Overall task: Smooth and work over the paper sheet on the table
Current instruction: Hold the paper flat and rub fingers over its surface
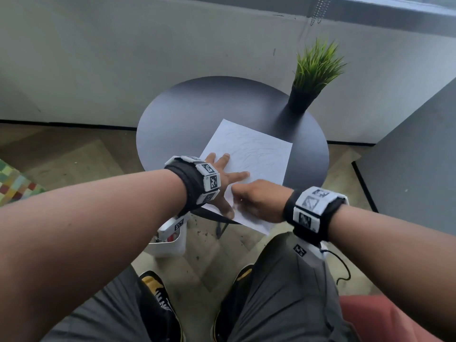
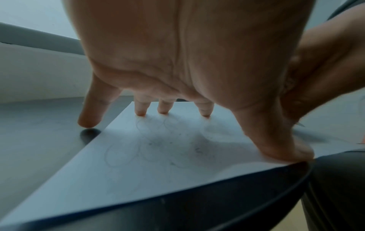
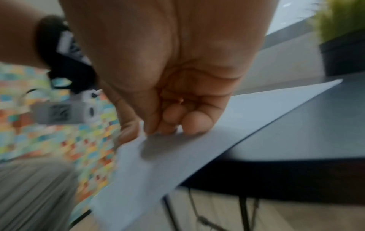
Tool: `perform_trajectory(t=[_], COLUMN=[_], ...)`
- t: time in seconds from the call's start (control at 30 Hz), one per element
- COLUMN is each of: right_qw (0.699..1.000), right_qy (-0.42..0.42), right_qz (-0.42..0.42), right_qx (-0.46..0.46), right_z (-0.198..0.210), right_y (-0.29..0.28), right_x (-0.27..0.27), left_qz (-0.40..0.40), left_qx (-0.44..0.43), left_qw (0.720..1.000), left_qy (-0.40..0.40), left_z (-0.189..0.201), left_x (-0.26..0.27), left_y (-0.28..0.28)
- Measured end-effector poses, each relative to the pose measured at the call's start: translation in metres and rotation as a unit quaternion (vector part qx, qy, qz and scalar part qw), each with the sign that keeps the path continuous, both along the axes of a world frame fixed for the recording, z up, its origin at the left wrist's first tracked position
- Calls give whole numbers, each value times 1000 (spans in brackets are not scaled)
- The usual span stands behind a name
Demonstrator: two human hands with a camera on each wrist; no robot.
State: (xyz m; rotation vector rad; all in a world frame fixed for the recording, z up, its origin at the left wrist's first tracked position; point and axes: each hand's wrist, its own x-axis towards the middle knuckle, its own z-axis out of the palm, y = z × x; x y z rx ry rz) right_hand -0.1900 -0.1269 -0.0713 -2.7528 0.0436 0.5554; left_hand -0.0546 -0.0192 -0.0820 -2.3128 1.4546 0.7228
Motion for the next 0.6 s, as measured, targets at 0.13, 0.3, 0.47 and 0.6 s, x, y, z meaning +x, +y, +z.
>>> perform_trajectory(t=[0.13,0.3,0.47,0.6], right_qw=[968,996,965,977], right_qy=[-44,-38,-28,-43], right_qz=[-241,-75,-253,-203], right_qx=[-53,-23,-62,-50], right_z=[-4,-8,-3,-9], right_y=[-37,13,-40,-8], right_x=[15,3,21,17], left_qz=[-2,-4,-7,-7], left_qx=[-6,-8,3,-3], left_qw=[1000,1000,1000,1000], left_qy=[-9,-8,-17,-22], left_z=[-2,-4,-1,-4], left_x=[0,2,1,3], left_y=[-1,-1,-4,-3])
